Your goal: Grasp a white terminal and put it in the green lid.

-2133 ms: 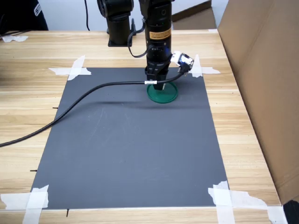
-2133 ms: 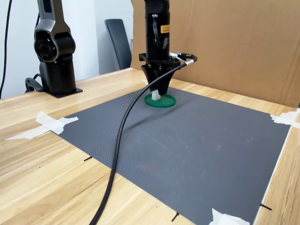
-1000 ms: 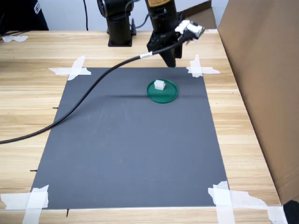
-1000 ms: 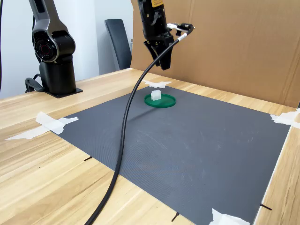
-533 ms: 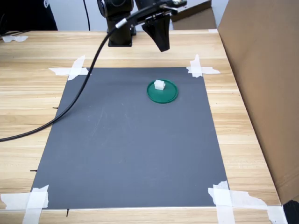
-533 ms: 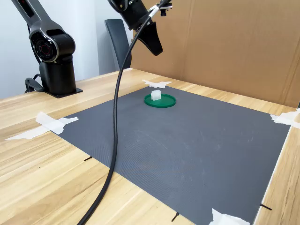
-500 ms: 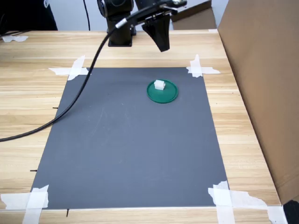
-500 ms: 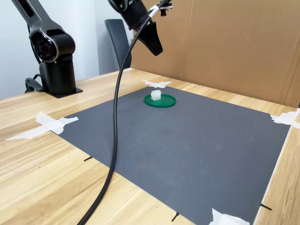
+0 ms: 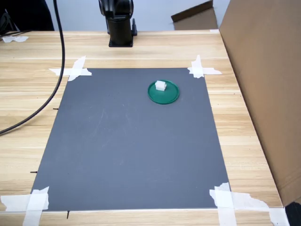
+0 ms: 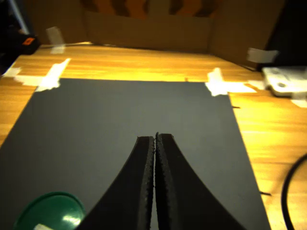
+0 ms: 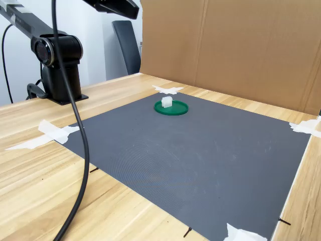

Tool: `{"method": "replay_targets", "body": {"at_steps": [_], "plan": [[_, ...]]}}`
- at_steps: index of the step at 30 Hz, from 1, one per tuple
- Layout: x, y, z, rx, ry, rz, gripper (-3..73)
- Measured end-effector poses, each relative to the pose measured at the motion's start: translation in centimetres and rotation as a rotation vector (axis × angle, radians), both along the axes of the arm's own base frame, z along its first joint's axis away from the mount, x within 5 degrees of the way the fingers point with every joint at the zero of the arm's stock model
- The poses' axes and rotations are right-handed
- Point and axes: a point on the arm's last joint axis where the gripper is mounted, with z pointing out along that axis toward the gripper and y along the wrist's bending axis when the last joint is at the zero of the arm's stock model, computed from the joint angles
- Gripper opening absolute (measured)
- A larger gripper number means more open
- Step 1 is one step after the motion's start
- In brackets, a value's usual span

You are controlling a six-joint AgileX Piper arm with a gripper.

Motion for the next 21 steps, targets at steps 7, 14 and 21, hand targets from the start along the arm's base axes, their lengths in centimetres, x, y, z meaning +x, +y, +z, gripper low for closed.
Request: {"method": "replay_targets", "body": {"at_steps": [7, 14, 21], "plan": [[-2.6, -0.6, -2.4, 0.019, -0.069, -0.056, -2.8], [-4.2, -0.8, -6.6, 0.01, 0.019, -0.065, -2.8], [-4.7, -1.0, -8.5, -0.02, 0.116, -0.078, -2.8]]}}
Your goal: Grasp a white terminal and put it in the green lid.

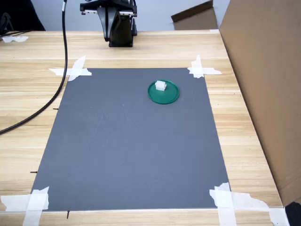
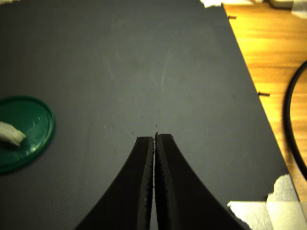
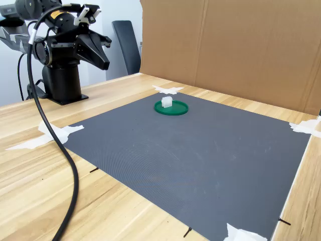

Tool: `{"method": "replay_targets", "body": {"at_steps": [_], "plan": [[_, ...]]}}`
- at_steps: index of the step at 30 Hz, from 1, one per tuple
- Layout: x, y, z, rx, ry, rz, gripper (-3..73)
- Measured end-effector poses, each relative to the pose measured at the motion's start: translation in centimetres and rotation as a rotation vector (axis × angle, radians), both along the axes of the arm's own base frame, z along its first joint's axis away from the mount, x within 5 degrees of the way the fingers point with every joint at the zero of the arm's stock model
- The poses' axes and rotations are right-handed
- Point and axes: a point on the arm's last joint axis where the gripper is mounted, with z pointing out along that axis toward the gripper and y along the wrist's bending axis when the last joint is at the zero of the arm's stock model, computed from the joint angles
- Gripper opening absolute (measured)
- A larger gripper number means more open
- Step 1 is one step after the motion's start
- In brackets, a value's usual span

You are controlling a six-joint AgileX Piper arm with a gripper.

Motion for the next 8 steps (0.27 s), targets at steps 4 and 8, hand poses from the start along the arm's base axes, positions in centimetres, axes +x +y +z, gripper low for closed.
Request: {"method": "replay_targets", "body": {"at_steps": [4, 8], "plan": [[0.1, 0.0, -1.2, -0.011, 0.043, -0.003, -2.8], [0.1, -0.1, -1.3, -0.022, 0.045, -0.004, -2.8]]}}
